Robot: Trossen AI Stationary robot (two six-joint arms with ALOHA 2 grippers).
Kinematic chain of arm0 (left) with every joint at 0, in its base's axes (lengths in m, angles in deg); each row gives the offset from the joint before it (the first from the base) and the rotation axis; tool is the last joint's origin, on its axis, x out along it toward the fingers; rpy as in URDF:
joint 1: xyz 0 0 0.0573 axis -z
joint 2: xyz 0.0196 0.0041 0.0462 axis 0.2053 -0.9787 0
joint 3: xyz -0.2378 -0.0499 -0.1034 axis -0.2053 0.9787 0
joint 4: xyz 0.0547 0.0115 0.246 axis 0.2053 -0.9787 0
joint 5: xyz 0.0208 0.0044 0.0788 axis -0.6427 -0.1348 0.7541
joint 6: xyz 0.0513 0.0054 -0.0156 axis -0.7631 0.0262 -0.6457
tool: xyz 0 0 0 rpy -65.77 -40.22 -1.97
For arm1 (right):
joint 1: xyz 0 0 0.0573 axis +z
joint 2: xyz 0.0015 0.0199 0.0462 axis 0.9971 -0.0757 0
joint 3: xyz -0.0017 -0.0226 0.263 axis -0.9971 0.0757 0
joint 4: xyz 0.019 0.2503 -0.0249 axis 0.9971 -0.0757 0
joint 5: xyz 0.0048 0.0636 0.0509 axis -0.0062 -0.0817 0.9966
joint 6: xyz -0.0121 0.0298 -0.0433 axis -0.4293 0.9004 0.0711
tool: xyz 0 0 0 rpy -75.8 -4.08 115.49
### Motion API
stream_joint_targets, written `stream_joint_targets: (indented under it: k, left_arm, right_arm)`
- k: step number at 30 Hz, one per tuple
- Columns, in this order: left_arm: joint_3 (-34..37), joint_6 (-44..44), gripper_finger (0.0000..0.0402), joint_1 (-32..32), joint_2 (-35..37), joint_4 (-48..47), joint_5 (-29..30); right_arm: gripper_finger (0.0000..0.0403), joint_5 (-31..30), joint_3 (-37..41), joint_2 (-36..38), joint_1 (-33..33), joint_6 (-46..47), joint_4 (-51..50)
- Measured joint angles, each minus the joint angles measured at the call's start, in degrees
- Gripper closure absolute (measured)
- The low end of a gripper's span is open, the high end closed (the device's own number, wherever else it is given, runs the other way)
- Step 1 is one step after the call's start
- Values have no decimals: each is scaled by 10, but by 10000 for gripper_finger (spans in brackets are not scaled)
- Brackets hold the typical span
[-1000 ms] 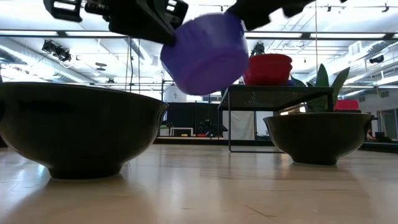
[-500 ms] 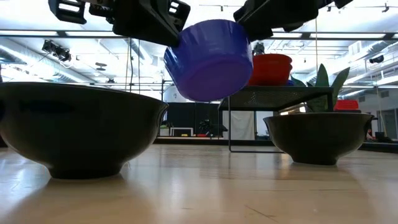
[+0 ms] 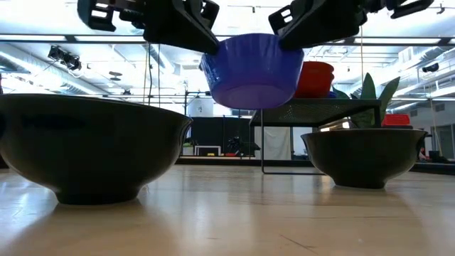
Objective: Pick & Place Mini bowls
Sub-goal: Stack the blue bowl on top of the other blue bowl on the shelf
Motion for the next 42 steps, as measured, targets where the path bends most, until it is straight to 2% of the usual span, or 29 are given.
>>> stream_joint_targets:
  k: [4, 8, 12, 15, 19, 23, 26, 28, 31, 34, 39, 42]
  left_arm:
    - [0, 16, 362, 0, 1, 16, 7]
    - [-1, 35, 301, -1, 3, 20, 17]
    - [-1, 47, 244, 1, 19, -28, 52]
    - [-1, 75, 219, 5, 39, -87, 97]
    - [-1, 139, 211, 4, 57, -163, 153]
    - [-1, 159, 218, -6, 52, -164, 165]
    - [0, 160, 225, -14, 43, -160, 162]
    - [-1, 163, 229, -20, 34, -138, 162]
    - [0, 162, 233, -29, 20, -107, 153]
    - [0, 158, 234, -36, 2, -79, 150]
    - [0, 143, 234, -46, -33, -36, 149]
    - [0, 142, 234, -50, -46, -33, 147]
  right_arm:
    - [398, -5, 0, 0, 5, -10, -12]
    - [399, -9, 2, -1, 15, -19, -33]
    - [401, -12, 1, 4, 29, -33, -48]
    - [401, -41, 1, 28, 44, -37, -60]
    - [401, -138, 1, 90, 72, -35, -82]
    - [401, -264, 1, 173, 83, -26, -97]
    - [401, -334, 1, 233, 58, -44, -103]
    - [401, -349, 1, 272, 23, -52, -108]
    - [401, -333, 0, 316, -52, -48, -147]
    - [401, -290, 1, 343, -150, -44, -206]
    - [401, -153, 1, 348, -309, -50, -253]
    - [402, -102, 1, 334, -377, -65, -260]
